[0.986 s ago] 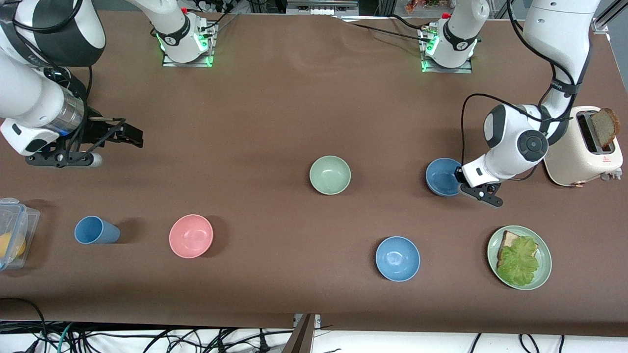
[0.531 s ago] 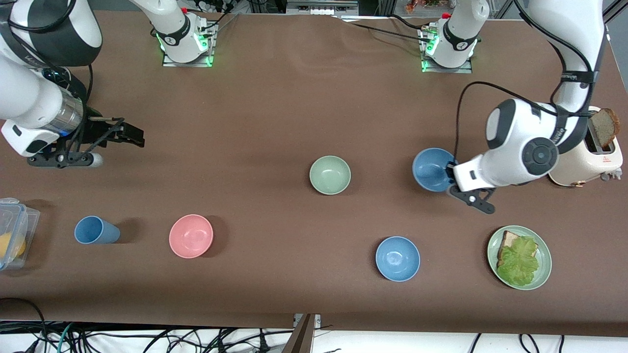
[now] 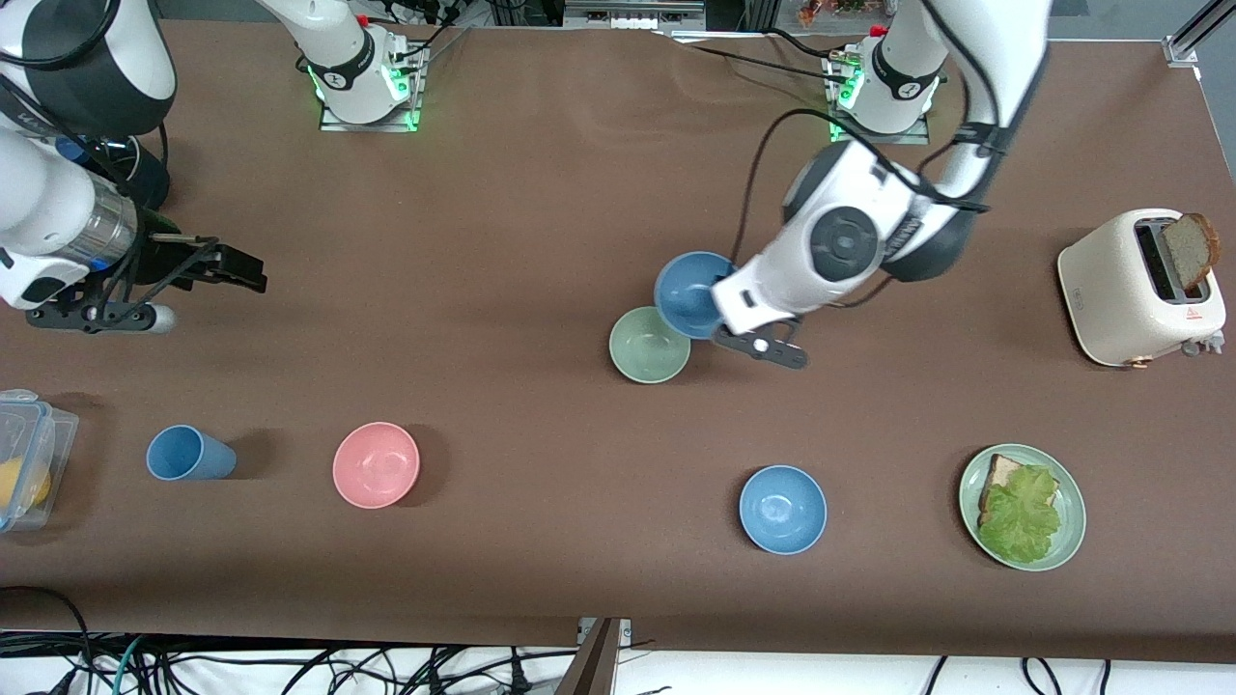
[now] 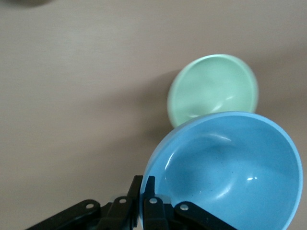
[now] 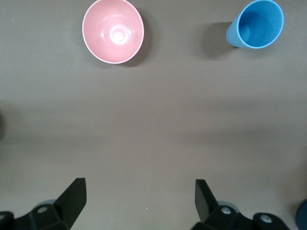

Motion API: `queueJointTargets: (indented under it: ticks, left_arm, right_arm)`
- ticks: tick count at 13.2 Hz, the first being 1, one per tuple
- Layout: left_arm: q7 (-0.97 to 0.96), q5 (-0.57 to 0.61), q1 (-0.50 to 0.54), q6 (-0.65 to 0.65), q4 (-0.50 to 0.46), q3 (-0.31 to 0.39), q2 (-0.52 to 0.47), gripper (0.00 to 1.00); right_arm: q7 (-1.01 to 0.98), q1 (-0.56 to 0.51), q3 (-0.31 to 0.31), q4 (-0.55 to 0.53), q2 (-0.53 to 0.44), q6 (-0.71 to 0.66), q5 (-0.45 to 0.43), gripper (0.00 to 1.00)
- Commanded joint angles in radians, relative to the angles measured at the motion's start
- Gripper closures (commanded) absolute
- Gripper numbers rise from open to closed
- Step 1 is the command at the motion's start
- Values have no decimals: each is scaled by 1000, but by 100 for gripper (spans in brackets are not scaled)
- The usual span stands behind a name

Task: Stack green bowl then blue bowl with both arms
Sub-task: 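Lower the blue bowl into the green bowl and open the left gripper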

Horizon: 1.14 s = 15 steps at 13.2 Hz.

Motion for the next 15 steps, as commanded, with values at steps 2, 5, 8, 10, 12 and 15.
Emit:
queueJointTargets:
  ticks: [2, 5, 8, 10, 12, 15]
  left_arm:
    - [-16, 0, -37, 43, 107, 13, 121, 100]
    - [98, 2, -44, 146, 107, 16, 178, 100]
    - [154, 2, -44, 207, 114, 19, 209, 100]
    - [157, 2, -47, 215, 113, 19, 223, 100]
    - [218, 2, -44, 224, 114, 19, 232, 100]
    - [294, -3, -37, 250, 114, 21, 244, 100]
  right_arm:
    - [-9, -39, 41, 17, 5, -21, -1, 0]
    - [-9, -40, 39, 17, 5, -21, -1, 0]
    - [0, -39, 41, 17, 5, -21, -1, 0]
    - [3, -39, 41, 17, 5, -22, 0, 0]
    - [9, -39, 41, 17, 5, -34, 0, 0]
    - [12, -40, 39, 17, 5, -34, 0, 0]
